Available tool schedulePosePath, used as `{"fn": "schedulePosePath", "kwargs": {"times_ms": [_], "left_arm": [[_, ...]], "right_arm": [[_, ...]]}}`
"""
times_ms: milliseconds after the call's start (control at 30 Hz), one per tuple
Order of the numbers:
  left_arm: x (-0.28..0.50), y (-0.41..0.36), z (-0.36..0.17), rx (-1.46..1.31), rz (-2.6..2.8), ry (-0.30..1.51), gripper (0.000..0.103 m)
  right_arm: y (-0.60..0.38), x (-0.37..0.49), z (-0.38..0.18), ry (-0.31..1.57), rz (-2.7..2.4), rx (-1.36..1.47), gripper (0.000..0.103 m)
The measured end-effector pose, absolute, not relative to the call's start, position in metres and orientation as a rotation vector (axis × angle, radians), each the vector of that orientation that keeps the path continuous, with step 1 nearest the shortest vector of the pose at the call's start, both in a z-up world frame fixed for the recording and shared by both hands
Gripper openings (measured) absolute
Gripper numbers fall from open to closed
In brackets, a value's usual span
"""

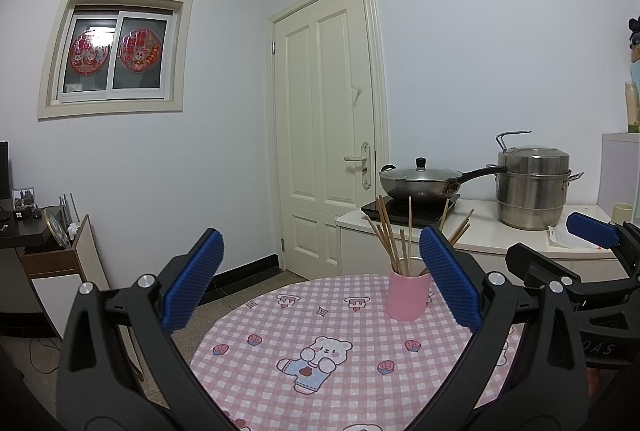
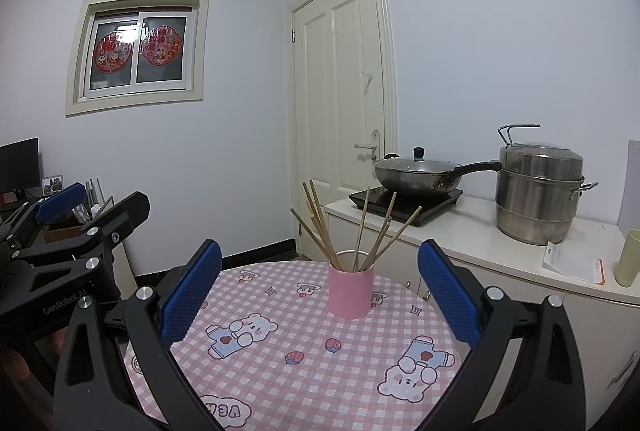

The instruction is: Organize utensils

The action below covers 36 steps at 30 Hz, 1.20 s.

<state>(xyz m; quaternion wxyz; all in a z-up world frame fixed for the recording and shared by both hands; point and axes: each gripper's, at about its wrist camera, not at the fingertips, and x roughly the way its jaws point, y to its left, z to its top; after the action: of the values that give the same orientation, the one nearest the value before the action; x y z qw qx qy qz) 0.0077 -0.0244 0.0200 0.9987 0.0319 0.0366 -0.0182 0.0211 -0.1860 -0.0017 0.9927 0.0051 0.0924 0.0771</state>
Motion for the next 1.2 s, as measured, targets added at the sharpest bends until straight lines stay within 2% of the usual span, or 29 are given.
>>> {"fn": "schedulePosePath", "kwargs": {"times_ms": [1200], "left_arm": [[0.0088, -0.0234, 0.0173, 0.068, -0.030, 0.073, 0.097]], "right_arm": [[-0.1846, 0.0206, -0.0035, 0.187, 0.156, 0.009, 0.095]]}}
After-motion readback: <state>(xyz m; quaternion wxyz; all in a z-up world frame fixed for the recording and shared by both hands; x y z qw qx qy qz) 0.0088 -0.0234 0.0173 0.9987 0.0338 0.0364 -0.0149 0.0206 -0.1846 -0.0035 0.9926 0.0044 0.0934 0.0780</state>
